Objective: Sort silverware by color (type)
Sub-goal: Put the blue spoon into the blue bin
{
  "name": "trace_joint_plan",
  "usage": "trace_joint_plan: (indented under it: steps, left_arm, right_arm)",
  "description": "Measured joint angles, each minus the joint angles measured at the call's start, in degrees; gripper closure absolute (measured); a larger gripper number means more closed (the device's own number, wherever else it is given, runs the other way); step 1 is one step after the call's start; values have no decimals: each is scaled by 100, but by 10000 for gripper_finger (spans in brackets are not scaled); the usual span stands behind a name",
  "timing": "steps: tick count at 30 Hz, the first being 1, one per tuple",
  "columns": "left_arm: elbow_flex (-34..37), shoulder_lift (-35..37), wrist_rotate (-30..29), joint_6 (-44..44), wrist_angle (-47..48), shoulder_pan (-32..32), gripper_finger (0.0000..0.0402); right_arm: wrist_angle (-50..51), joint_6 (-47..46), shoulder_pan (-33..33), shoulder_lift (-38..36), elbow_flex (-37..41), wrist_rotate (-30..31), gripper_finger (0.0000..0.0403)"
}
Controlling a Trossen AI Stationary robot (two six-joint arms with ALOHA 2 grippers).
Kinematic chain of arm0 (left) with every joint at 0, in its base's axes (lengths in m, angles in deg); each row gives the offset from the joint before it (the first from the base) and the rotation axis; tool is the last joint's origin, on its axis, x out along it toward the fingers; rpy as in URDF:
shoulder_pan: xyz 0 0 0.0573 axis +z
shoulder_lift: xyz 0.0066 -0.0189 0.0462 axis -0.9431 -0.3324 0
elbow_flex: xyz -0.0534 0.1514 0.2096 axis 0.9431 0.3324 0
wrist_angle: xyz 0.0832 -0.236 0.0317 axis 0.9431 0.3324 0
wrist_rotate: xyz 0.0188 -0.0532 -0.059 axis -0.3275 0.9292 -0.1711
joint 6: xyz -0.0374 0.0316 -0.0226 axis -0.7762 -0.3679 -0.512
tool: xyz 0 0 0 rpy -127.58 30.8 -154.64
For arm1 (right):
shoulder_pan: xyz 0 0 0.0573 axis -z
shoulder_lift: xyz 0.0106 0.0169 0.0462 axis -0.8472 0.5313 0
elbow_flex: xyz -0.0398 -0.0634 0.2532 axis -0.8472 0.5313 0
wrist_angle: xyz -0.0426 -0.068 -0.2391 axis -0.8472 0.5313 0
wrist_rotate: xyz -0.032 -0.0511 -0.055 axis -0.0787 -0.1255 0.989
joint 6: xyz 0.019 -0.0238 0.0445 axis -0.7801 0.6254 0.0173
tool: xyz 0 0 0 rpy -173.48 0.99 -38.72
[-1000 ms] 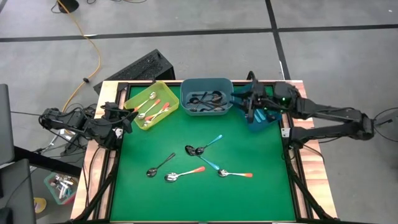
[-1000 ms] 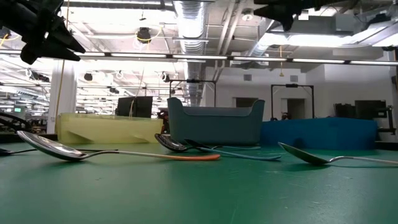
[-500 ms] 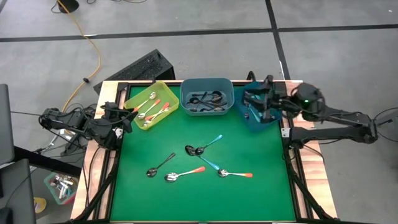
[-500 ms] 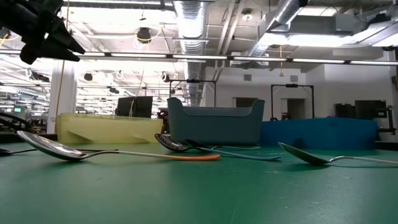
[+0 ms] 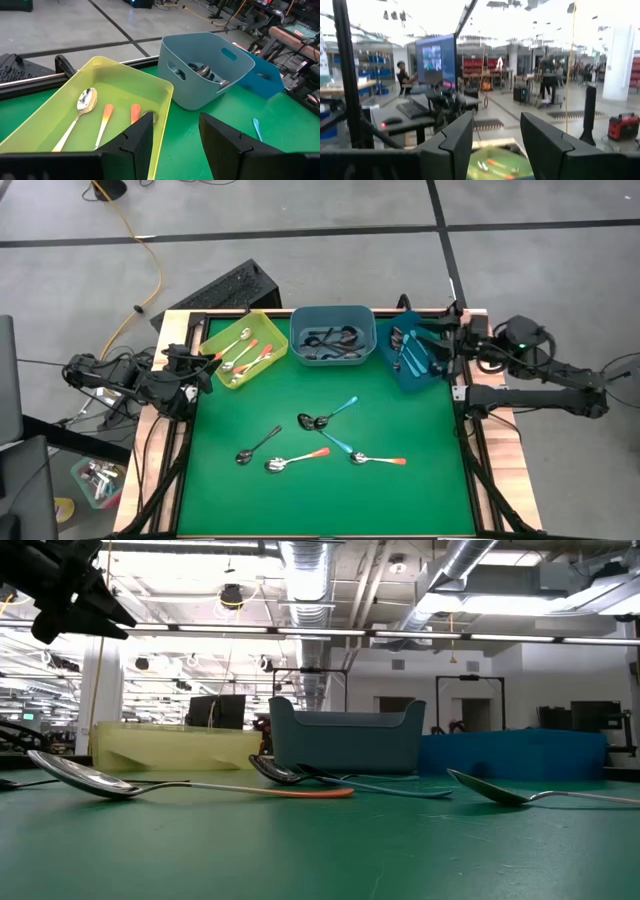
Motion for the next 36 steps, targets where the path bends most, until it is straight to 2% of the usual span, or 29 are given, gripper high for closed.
trace_joint_plan:
  steps: [14,36]
  left_arm:
    - [2,0,55,-50,51,0,258]
    - [0,2,37,-48,40,2,258]
  right_arm:
    - [10,-92,0,-67,-2,316,216]
    - [172,-214,0,-67,-2,328,216]
